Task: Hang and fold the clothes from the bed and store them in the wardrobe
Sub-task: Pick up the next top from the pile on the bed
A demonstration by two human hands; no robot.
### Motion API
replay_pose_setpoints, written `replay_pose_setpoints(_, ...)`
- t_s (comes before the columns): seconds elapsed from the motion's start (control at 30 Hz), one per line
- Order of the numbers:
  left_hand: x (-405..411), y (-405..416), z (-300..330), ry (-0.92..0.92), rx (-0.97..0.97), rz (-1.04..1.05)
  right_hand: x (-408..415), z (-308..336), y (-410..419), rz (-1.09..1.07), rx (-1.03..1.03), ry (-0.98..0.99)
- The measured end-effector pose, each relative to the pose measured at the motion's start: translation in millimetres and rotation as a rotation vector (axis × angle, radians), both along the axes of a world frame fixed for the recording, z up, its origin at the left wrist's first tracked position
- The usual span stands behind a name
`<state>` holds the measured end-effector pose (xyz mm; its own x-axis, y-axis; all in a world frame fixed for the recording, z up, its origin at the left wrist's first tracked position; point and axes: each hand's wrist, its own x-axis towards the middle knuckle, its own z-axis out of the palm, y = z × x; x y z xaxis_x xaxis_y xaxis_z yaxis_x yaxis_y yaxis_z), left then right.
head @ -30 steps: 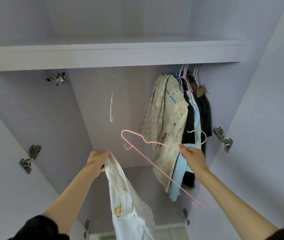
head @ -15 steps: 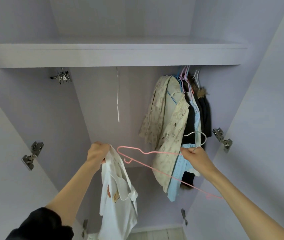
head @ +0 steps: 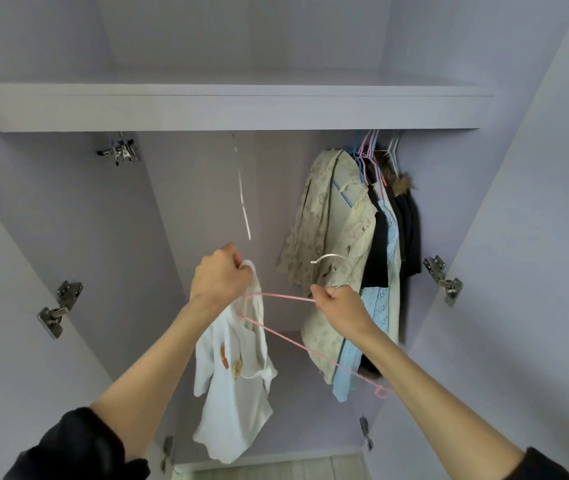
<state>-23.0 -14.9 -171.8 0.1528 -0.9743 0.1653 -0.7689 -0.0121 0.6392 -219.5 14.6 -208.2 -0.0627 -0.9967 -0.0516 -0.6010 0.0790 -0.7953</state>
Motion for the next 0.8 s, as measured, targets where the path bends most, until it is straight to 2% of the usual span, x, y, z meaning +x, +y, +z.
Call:
replay_pose_setpoints(0.17,-16.1,7.7,12.6,0.019,-0.096,-0.099,21.6,9.2,-11.8,0.038,-0.002,0.132)
replay_pose_setpoints(0.27,-20.0,7.9,13.9,0.039,-0.077,-0.107,23.9,7.6,-15.5,0.019,-0.029,0.169)
replay_pose_setpoints(0.33,-19.5,7.4,13.5,0.043,-0.024,-0.140,16.3,9.1,-17.3,-0.021,-0.056,0.120)
replay_pose_setpoints(0.4,-18.2,7.5,13.4,0.001,0.080,-0.287,4.4,13.6,-19.7,-0.072,-0.083,0.060)
replay_pose_setpoints(0.47,-18.0,7.5,12.2,0.034,0.180,-0.510,-8.5,18.3,-23.4,-0.133,-0.129,0.010)
replay_pose_setpoints(0.5,-16.9,7.7,11.3,0.070,0.149,-0.581,-15.1,20.4,-24.3,-0.159,-0.152,-0.041)
replay_pose_setpoints(0.53,-13.9,7.2,11.0,0.095,0.025,-0.562,-22.0,21.4,-23.7,-0.182,-0.173,-0.116)
replay_pose_setpoints(0.6,-2.7,-4.1,14.7,0.118,-0.332,-0.305,-38.6,24.9,-22.9,-0.261,-0.224,-0.294)
replay_pose_setpoints(0.63,4.3,-9.1,17.1,0.122,-0.433,-0.163,-46.2,26.2,-21.2,-0.315,-0.236,-0.374)
replay_pose_setpoints(0.67,11.1,-14.0,21.0,0.137,-0.449,-0.091,-53.0,26.9,-20.7,-0.369,-0.247,-0.448)
replay_pose_setpoints(0.7,18.2,-19.4,24.7,0.191,-0.375,-0.097,-57.8,26.9,-20.9,-0.416,-0.252,-0.503)
replay_pose_setpoints(0.8,19.7,-29.8,35.8,0.447,-0.034,-0.298,-63.9,20.6,-25.9,-0.484,-0.216,-0.601)
